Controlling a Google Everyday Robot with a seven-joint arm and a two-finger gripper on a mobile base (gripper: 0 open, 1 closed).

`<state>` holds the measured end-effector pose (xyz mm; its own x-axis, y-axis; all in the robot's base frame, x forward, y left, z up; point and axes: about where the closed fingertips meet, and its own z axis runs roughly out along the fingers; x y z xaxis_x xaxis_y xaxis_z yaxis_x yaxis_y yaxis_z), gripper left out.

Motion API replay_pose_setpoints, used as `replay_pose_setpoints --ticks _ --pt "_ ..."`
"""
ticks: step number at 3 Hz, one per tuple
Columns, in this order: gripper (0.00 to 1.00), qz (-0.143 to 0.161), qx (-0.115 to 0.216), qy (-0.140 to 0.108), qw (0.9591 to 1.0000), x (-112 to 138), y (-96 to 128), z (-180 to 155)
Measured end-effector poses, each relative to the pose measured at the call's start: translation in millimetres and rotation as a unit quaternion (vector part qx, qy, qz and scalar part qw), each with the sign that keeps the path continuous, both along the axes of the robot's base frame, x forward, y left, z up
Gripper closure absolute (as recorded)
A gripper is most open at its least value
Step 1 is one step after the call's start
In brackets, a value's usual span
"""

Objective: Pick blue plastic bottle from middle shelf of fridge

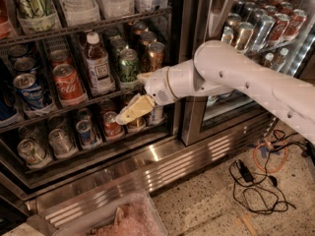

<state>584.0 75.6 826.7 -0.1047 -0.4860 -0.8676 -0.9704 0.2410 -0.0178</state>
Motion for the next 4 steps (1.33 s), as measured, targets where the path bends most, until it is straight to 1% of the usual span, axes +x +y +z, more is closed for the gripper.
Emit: replay_pose_setpoints --ticks 2,3,4 --pt "0.00 0.016 0.015 0.005 0.9997 -10 44 -8" --pt "0.00 0.041 0.024 0.008 0.9988 -16 66 -5" --pt "0.00 0.041 0.024 0.008 0.9988 -16 66 -5"
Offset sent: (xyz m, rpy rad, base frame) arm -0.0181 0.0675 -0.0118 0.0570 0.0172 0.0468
